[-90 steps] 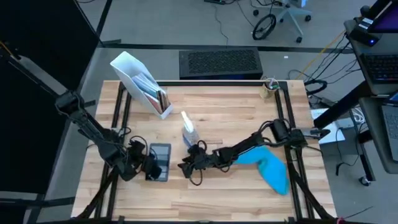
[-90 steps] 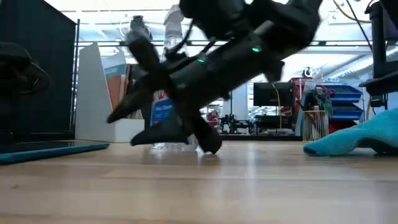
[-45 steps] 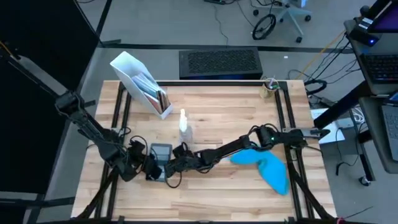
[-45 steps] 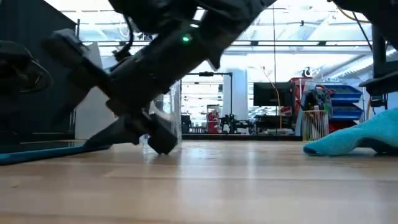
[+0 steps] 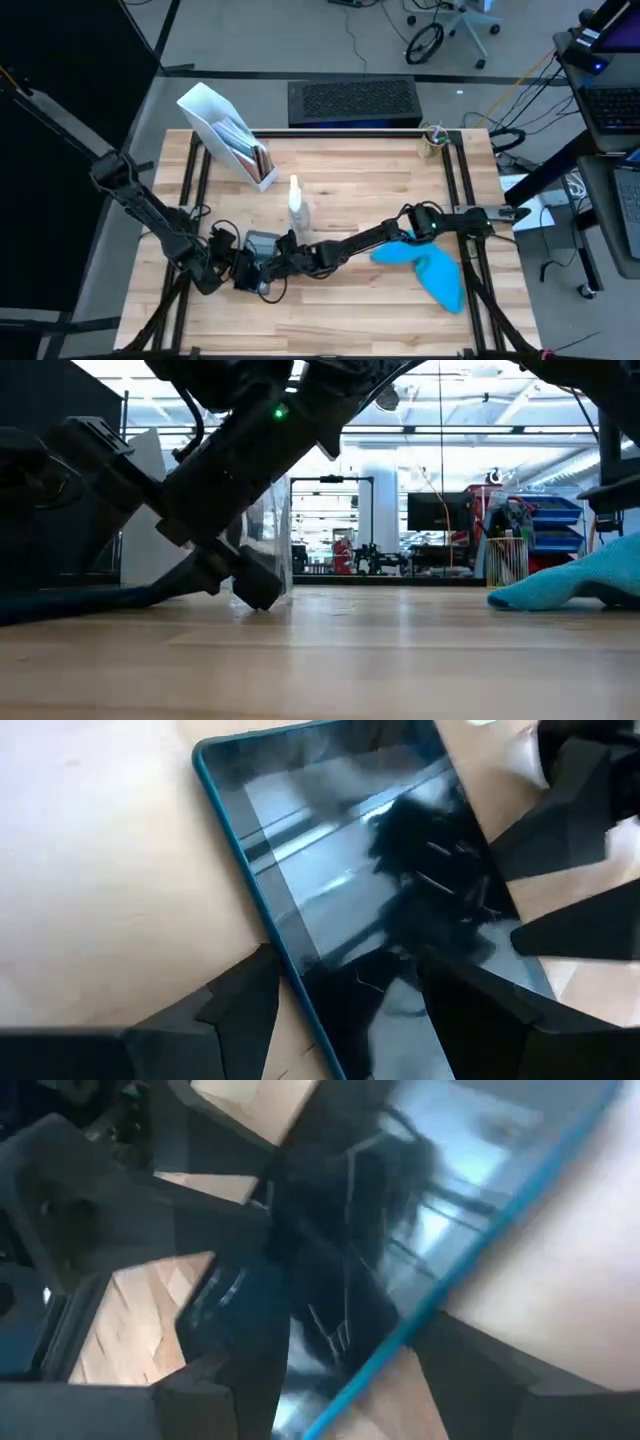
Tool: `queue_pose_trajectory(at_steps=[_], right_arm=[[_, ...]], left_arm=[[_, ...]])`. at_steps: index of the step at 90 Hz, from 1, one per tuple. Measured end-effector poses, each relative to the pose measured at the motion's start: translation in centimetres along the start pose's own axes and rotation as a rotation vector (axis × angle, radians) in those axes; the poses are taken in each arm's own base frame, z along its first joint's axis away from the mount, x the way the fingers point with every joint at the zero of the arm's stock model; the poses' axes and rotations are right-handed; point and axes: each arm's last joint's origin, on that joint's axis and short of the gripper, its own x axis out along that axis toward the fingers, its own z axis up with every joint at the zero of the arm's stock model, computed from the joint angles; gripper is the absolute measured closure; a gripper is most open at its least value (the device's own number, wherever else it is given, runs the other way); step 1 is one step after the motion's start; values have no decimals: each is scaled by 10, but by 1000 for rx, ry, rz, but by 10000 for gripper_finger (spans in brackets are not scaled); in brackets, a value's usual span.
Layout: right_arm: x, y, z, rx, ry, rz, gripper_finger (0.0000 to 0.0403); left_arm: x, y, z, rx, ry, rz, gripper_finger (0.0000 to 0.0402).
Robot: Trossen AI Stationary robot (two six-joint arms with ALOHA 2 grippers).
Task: Apply microfiber cloth
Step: Spray the blue tablet using the spray bottle
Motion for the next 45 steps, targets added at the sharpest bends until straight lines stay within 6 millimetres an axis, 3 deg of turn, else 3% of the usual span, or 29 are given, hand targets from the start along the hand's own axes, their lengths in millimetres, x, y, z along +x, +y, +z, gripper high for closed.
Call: queue_pose_trajectory(at_steps=[27,45], right_arm=[[0,9,-4,-142,-43,97,212],[-2,12,-8,-191,-79,103,303]], left_arm=[[1,-6,-2,8,4,-54,181],[0,-6,-1,12,-18,-52,181]])
